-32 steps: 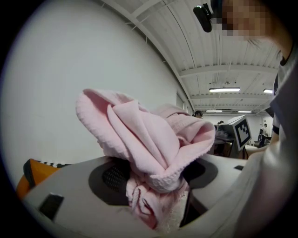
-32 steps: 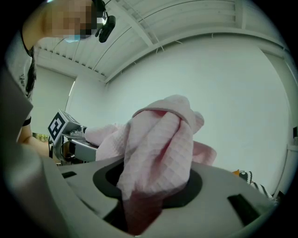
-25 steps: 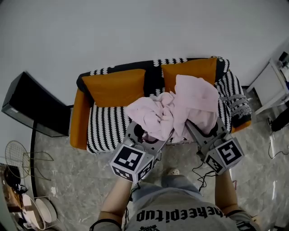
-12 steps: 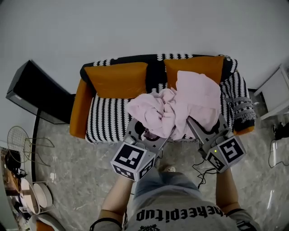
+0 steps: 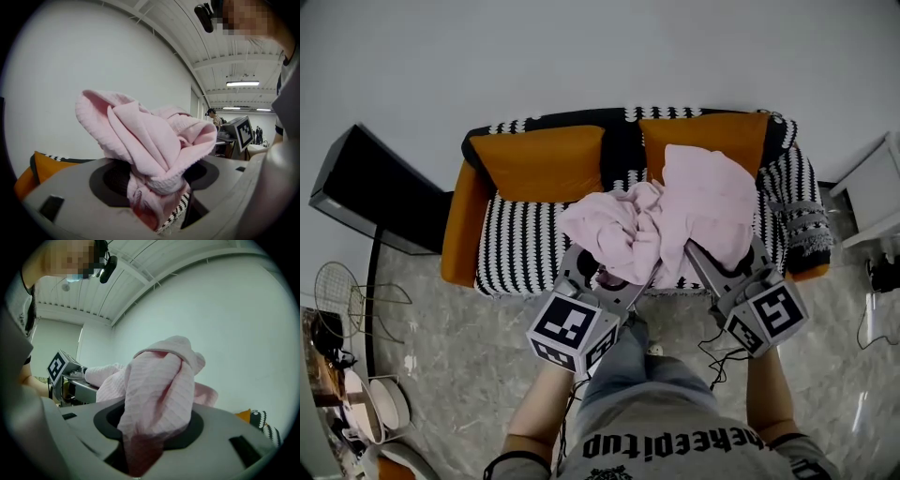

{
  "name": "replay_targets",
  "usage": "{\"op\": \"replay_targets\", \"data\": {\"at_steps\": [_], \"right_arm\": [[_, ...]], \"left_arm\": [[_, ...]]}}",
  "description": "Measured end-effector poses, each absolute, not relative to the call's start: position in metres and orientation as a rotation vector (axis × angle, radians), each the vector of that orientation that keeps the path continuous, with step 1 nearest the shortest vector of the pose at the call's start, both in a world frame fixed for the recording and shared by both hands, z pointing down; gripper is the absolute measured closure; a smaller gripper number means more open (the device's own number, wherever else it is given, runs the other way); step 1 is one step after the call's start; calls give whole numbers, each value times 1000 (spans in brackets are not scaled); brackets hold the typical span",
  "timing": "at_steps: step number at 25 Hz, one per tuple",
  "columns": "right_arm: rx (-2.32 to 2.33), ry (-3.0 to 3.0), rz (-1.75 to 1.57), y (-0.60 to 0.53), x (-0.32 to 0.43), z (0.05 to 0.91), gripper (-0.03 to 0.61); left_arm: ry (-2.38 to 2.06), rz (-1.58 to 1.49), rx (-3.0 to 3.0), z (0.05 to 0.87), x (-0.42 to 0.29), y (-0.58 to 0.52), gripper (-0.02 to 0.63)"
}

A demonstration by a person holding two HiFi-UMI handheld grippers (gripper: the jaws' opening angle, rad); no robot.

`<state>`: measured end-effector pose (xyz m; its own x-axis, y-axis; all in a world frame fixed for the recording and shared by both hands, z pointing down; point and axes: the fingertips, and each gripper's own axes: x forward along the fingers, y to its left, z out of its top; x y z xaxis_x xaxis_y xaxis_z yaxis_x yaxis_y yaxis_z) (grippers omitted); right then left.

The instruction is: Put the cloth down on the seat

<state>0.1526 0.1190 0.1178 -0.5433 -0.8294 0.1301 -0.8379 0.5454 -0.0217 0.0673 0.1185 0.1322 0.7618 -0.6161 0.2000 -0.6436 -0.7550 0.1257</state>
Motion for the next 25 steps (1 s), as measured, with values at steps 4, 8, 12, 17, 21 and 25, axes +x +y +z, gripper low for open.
{"op": "replay_targets", "data": {"at_steps": [4, 8, 12, 17, 21, 25], "right_arm": [[1443, -2652, 134, 96, 156, 122, 385], [1432, -2644, 159, 67, 150, 130, 385], [1408, -2640, 187, 37, 143, 140, 385], [1367, -2639, 231, -3, 131, 157, 385], [1325, -2629, 273, -32, 119, 177, 383], [1291, -2606, 327, -60, 108, 201, 383]], "left_arm": [[-987, 218, 2764, 138, 70, 96, 272], [-984, 230, 2748, 145, 65, 67, 272], [-991, 241, 2722, 155, 58, 38, 272], [-1012, 258, 2683, 171, 46, 0, 272], [-1019, 284, 2640, 191, 33, -27, 273], [-1012, 317, 2596, 214, 24, -53, 274]]}}
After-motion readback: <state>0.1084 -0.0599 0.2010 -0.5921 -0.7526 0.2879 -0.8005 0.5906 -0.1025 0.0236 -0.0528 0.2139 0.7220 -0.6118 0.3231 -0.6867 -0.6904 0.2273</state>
